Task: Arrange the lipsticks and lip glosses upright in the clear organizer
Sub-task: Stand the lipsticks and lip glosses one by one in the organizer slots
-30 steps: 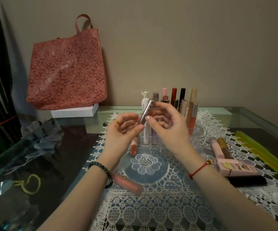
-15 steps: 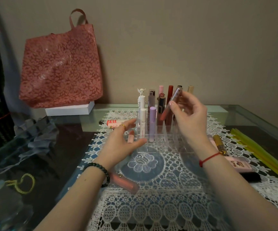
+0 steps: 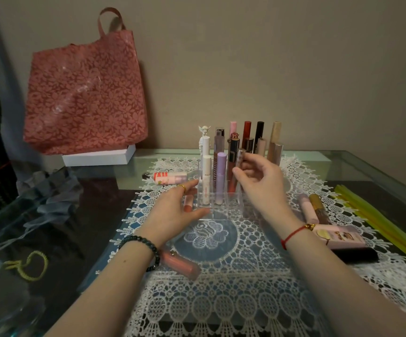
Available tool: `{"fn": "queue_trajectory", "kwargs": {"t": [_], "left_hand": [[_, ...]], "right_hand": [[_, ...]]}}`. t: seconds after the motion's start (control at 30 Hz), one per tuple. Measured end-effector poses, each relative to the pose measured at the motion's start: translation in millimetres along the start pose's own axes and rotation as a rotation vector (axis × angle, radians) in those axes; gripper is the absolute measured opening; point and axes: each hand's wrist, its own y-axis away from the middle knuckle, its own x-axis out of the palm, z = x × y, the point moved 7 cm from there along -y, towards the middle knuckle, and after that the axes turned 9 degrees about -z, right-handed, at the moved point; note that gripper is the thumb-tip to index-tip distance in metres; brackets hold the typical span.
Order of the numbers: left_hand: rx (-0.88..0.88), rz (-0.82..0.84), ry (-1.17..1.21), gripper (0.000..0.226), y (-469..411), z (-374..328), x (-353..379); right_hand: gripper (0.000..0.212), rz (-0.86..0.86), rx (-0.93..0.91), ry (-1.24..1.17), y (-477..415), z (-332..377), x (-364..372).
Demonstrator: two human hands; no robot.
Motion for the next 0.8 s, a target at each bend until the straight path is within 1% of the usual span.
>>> {"fn": "queue_trajectory", "kwargs": {"t": [0.37, 0.8], "left_hand": [[0.008, 0.010, -0.005, 0.069, 1.7, -2.5, -1.6], [0.009, 0.020, -0.015, 0.069, 1.9, -5.0, -0.6]], "right_hand": [[0.031, 0.034, -0.025, 0.070, 3.8, -6.3, 4.9], [0.028, 0.050, -0.028, 0.084, 2.5, -11.4, 7.5]]}}
